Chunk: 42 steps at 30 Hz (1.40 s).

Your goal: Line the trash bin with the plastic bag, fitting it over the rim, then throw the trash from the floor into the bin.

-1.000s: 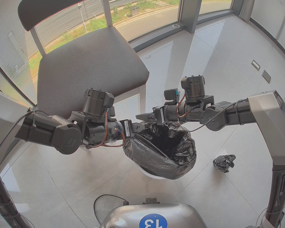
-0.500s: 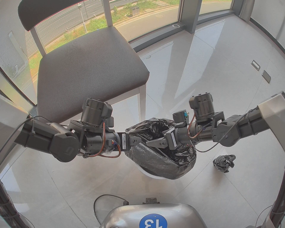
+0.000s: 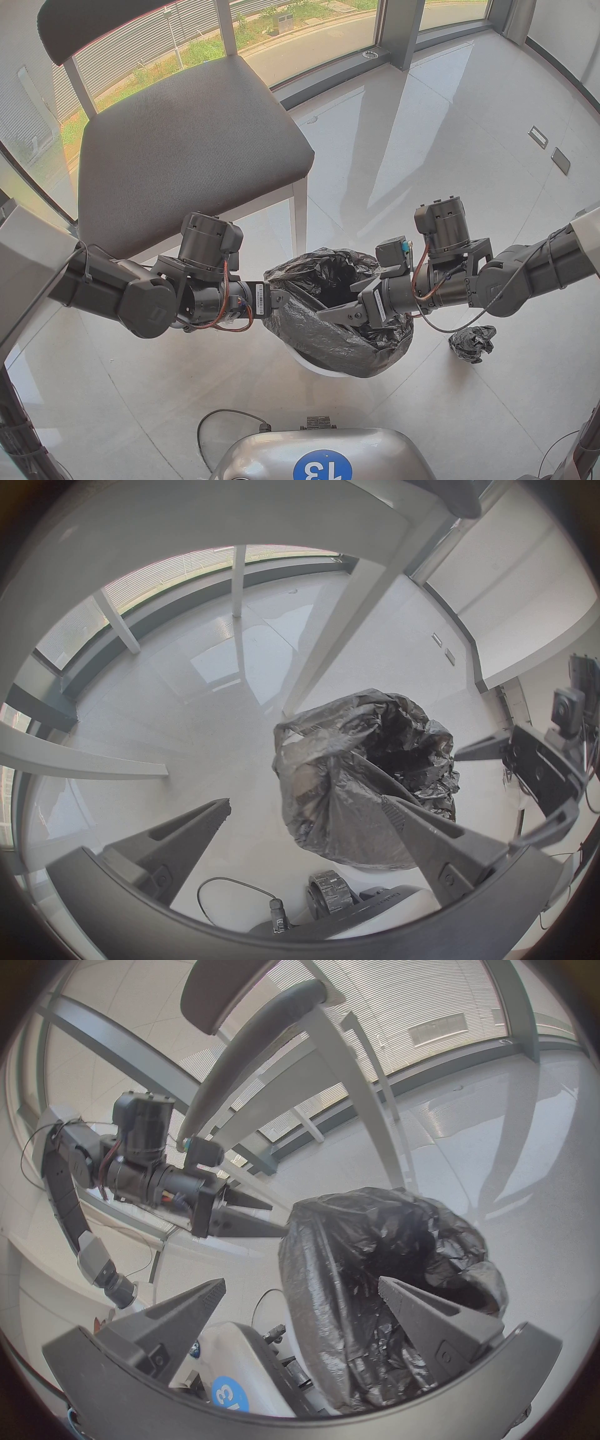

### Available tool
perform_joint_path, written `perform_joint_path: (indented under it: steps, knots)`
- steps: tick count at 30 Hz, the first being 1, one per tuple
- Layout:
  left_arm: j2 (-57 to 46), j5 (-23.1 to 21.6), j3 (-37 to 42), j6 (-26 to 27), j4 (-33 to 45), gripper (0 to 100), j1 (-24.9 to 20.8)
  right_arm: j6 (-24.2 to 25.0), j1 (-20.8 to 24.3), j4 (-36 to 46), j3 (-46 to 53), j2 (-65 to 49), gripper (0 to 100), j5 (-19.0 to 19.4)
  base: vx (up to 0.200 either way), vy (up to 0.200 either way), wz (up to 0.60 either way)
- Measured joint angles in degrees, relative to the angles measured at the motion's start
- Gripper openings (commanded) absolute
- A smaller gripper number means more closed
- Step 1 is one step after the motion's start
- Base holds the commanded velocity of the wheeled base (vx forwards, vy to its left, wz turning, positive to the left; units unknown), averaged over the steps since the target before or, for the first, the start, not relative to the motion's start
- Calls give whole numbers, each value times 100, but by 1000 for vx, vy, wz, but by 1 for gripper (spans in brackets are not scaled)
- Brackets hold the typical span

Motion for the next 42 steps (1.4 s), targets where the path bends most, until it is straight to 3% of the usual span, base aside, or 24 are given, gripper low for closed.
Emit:
perform_joint_path:
  steps: [10,25,26,42]
  knots:
    - [-425,57,151,30,-22,100,325,-244,50,2,449,32,100,0,0,0,0]
    - [-1035,7,243,35,-59,100,276,-386,268,-20,438,528,100,-7,0,0,0]
    - [-1067,7,243,38,-59,100,276,-400,312,-26,401,591,0,-9,0,0,0]
    - [-1109,9,247,33,-63,100,279,-581,436,-20,217,824,0,-7,0,0,0]
